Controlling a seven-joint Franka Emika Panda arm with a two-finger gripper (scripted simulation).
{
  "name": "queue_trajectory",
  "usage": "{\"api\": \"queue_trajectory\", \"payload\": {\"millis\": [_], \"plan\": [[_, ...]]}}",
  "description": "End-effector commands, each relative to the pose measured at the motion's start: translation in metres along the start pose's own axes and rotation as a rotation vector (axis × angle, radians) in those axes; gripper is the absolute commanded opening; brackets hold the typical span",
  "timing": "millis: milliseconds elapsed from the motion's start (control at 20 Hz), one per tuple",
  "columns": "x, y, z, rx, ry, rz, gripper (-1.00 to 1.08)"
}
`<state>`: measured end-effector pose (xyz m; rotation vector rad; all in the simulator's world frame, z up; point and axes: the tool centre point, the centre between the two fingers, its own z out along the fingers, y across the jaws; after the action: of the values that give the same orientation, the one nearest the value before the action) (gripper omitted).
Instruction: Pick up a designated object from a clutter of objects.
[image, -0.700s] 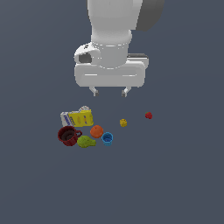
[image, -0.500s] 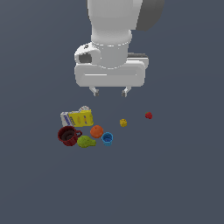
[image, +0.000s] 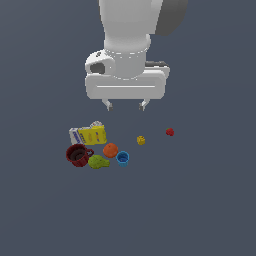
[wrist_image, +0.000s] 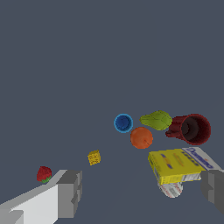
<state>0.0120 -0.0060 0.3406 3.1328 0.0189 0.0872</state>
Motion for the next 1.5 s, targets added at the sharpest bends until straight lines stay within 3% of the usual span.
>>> {"api": "queue_trajectory", "payload": {"millis": [0,500,950,1450], "plan": [[0.002,0.004,0.005,-0.004,-0.012,-0.005,1.08],[0.014,0.038,0.051,-0.042,-0.121,-0.053,1.08],[0.02,0.094,0.126,-0.09,-0.295,-0.127,1.08],[0.008,0.152,0.205,-0.124,-0.485,-0.207,1.08]]}}
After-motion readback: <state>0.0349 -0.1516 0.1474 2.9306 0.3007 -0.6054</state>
